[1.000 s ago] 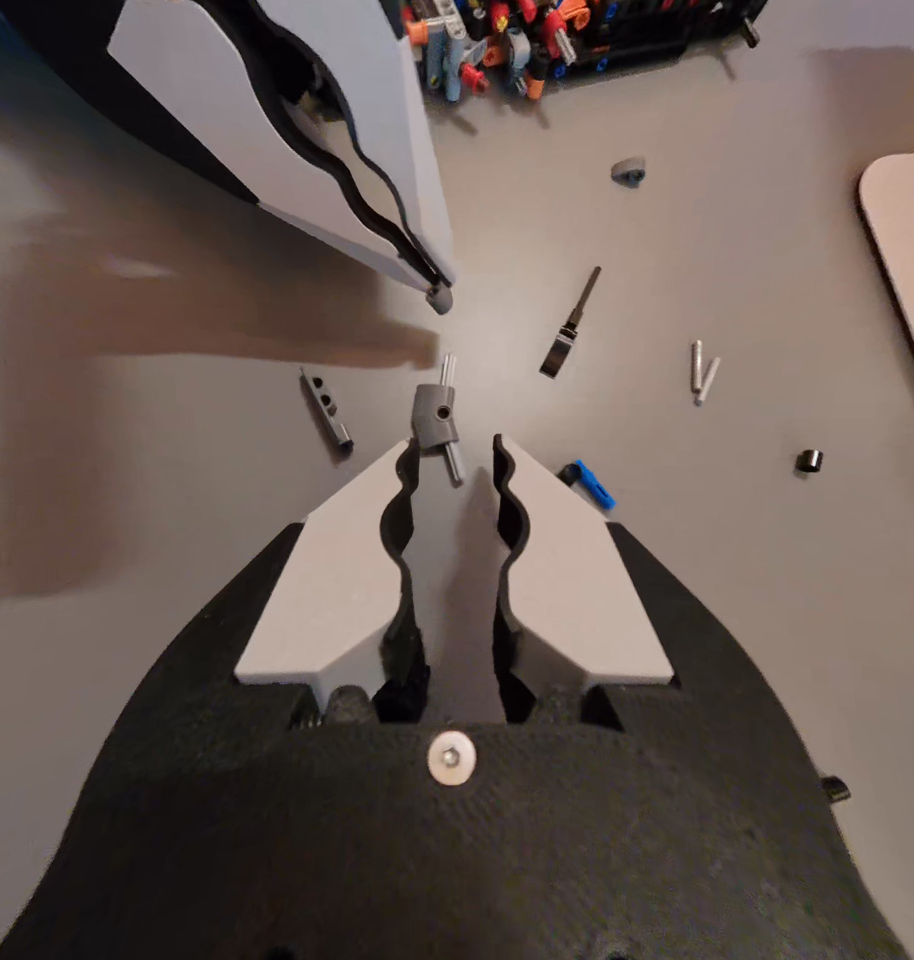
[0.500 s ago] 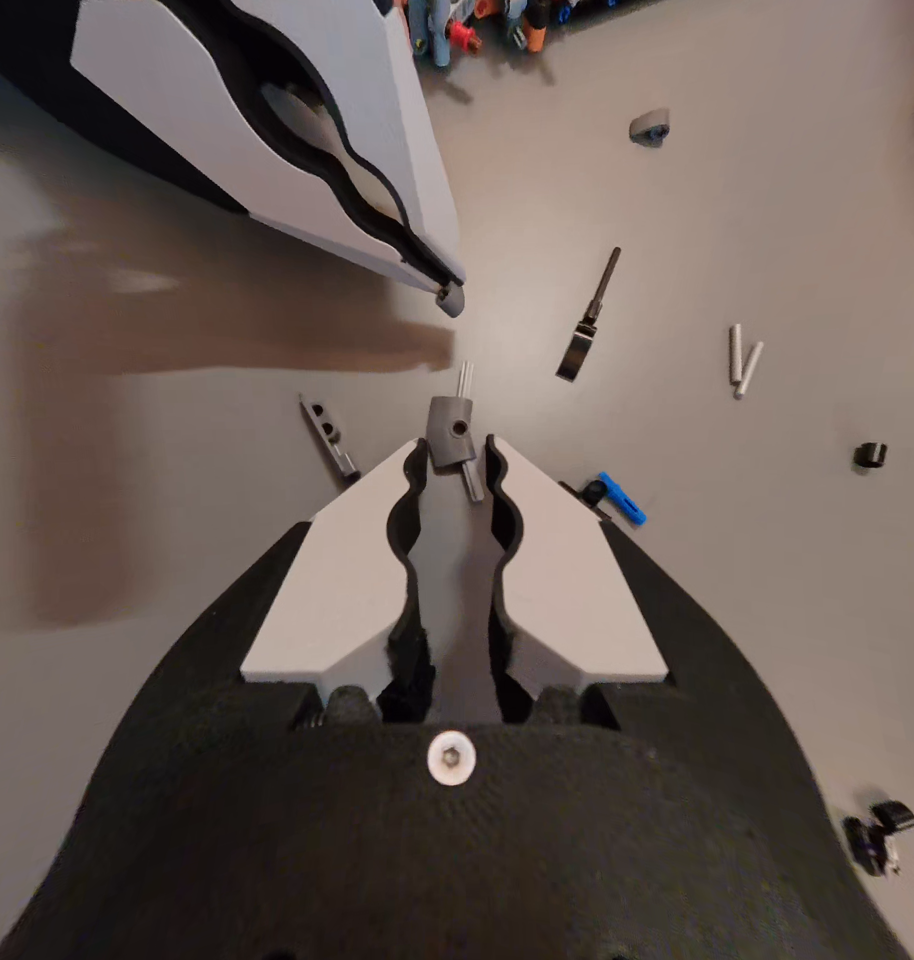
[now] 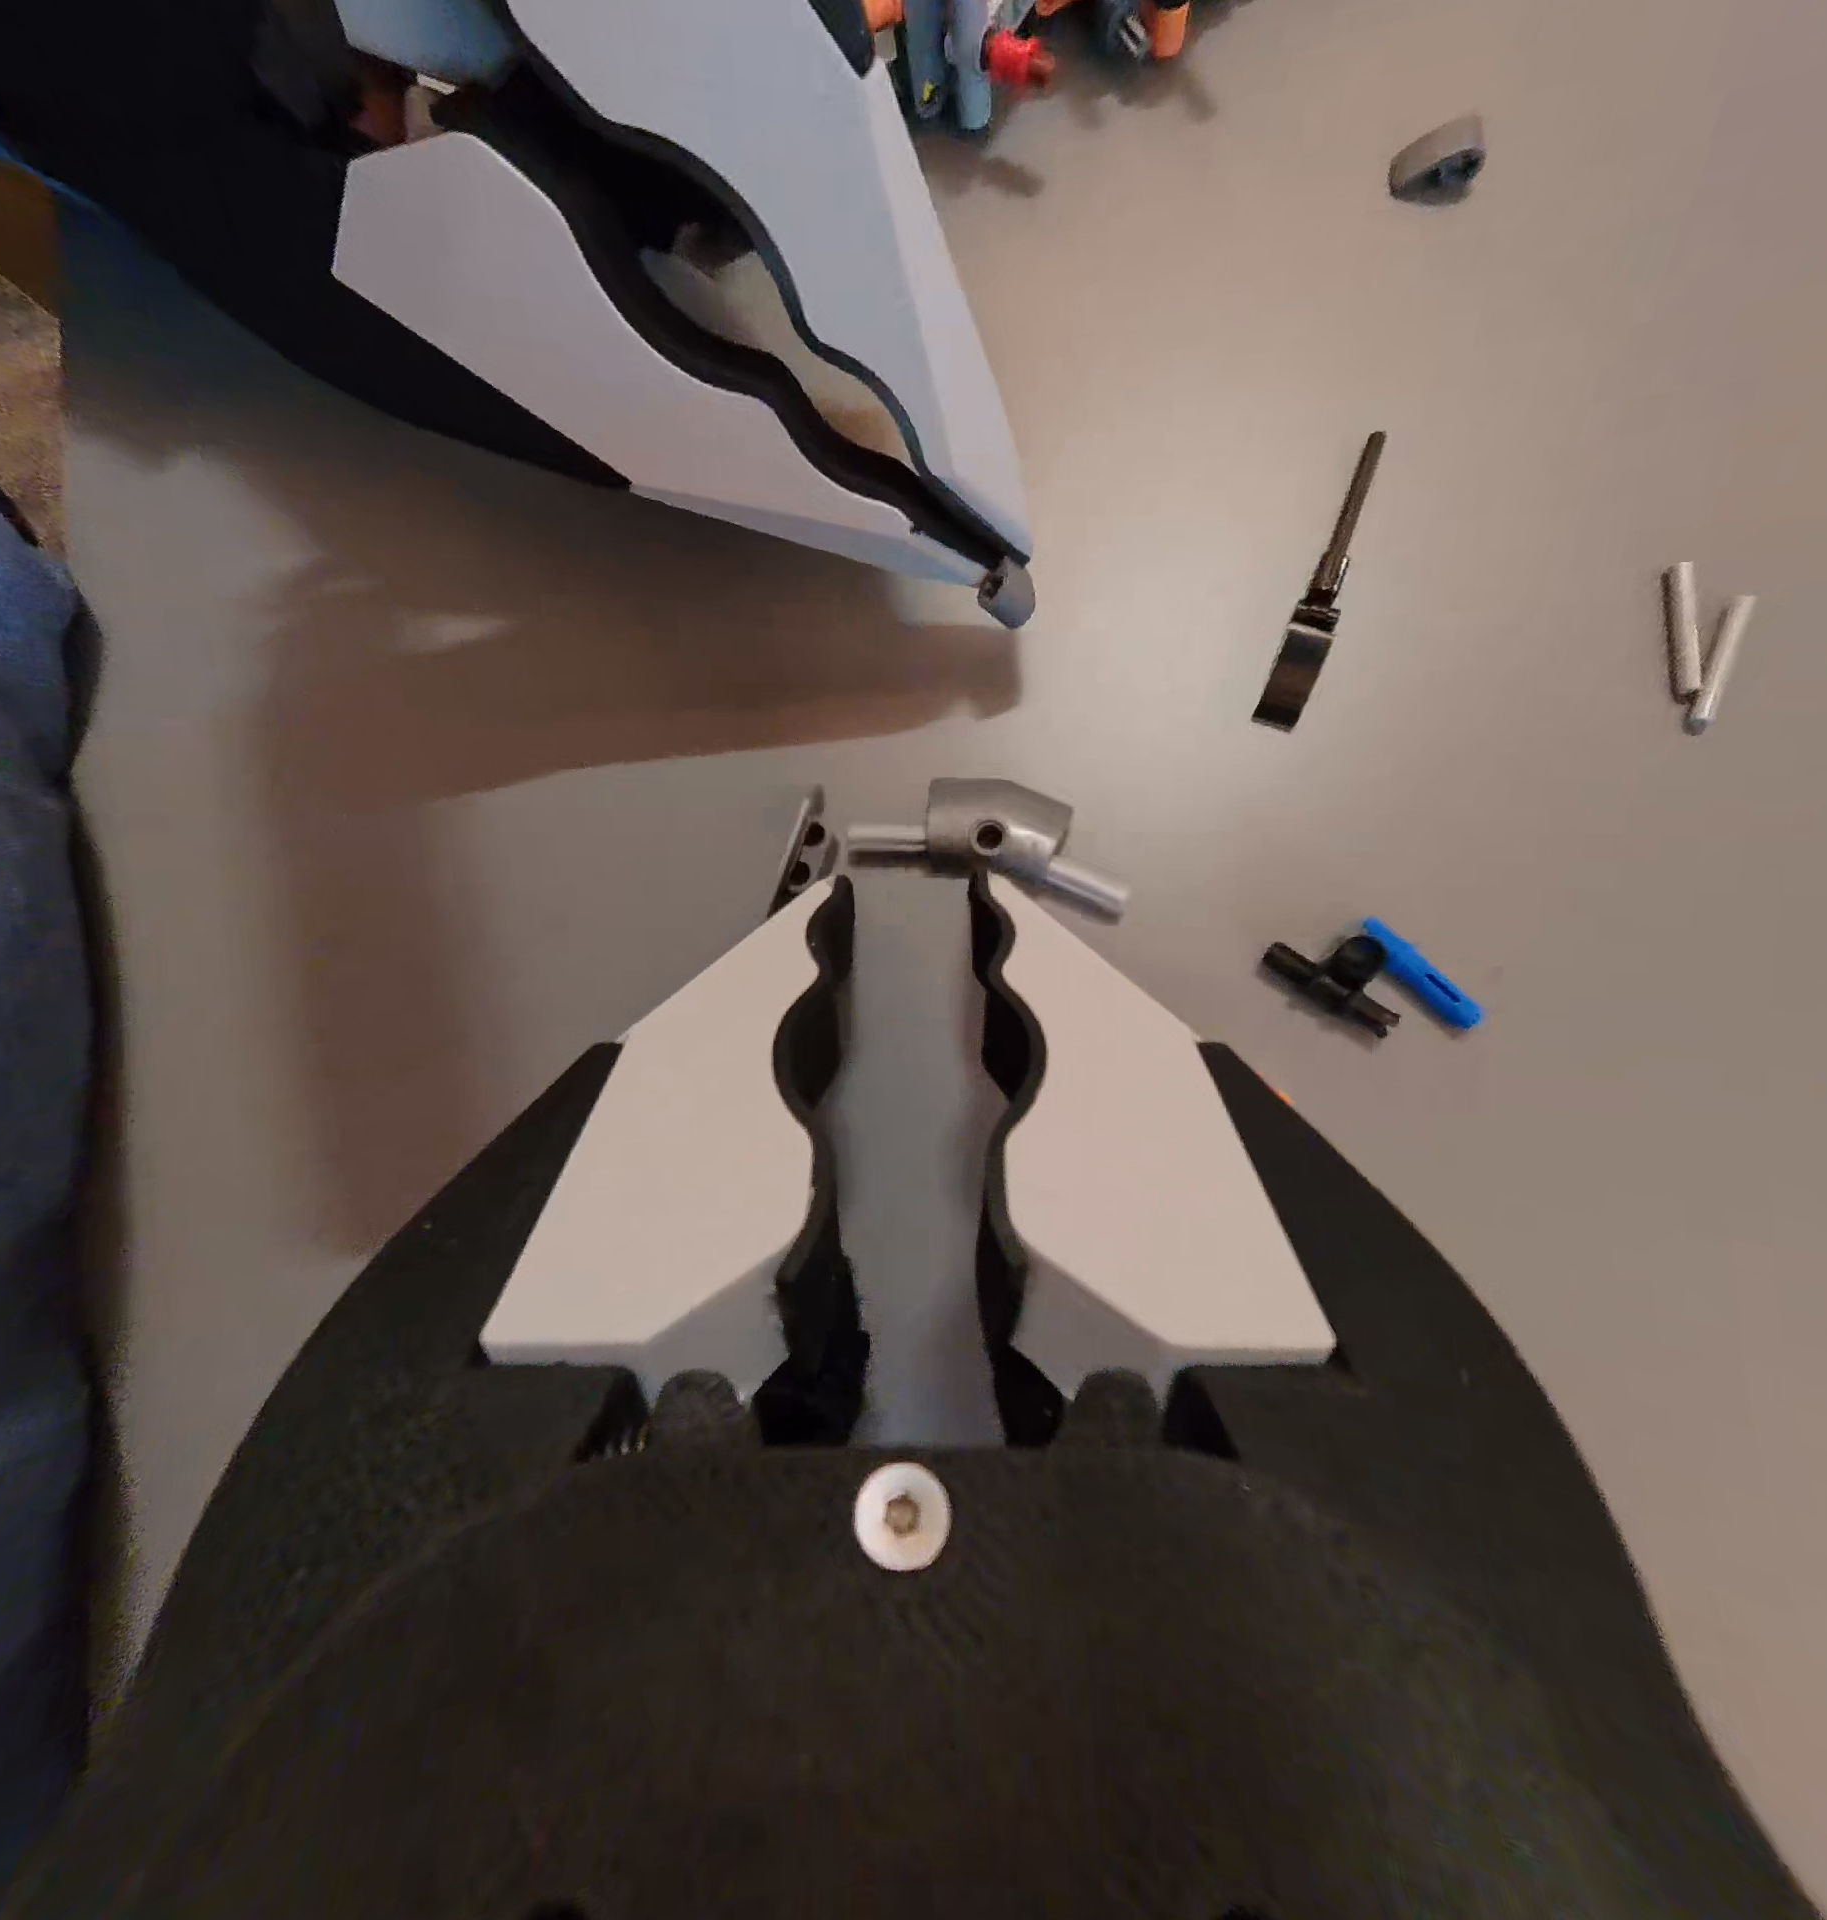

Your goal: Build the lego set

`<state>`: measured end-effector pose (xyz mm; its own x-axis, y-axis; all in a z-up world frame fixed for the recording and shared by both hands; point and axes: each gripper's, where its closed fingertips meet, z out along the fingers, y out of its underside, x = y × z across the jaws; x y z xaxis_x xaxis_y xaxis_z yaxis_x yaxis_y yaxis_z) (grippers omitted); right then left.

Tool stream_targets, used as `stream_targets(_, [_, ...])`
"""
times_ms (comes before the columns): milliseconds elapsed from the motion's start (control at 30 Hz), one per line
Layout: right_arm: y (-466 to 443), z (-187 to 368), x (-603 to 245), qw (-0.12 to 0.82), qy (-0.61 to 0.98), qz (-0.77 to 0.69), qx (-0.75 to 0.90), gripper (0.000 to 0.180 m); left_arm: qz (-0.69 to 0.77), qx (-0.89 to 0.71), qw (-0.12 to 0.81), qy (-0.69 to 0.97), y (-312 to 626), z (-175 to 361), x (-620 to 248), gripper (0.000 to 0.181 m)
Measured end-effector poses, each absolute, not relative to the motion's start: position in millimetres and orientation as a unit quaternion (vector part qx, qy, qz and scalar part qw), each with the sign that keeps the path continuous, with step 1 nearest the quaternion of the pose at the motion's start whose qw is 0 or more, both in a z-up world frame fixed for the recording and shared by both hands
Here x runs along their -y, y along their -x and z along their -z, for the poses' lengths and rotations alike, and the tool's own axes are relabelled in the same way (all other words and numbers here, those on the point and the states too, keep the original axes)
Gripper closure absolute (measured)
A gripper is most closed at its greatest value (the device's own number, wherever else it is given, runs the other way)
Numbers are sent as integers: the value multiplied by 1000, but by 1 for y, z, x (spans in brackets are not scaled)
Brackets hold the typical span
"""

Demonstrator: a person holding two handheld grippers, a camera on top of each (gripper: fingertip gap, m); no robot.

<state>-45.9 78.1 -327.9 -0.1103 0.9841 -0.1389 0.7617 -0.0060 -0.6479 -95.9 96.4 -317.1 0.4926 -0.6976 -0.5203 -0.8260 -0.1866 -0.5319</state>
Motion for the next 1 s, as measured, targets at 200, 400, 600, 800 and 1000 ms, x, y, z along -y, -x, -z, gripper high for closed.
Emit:
stream_targets(200, [40,321,-86,194,643,-299,678,159,-76,-497,401,766,95,315,-96,181])
stream_targets(400, [38,317,-98,224,644,-277,677,161,-74,-500,403,763,93,313,-95,181])
stream_targets(600, [45,319,-106,248,593,-251,724,149,-76,-508,400,759,91,313,-93,181])
stream_targets(800, [47,329,-98,220,595,-246,733,164,-88,-515,396,755,91,317,-89,181])
stream_targets(1000, [45,327,-90,214,609,-268,715,157,-95,-528,394,746,89,323,-86,181])
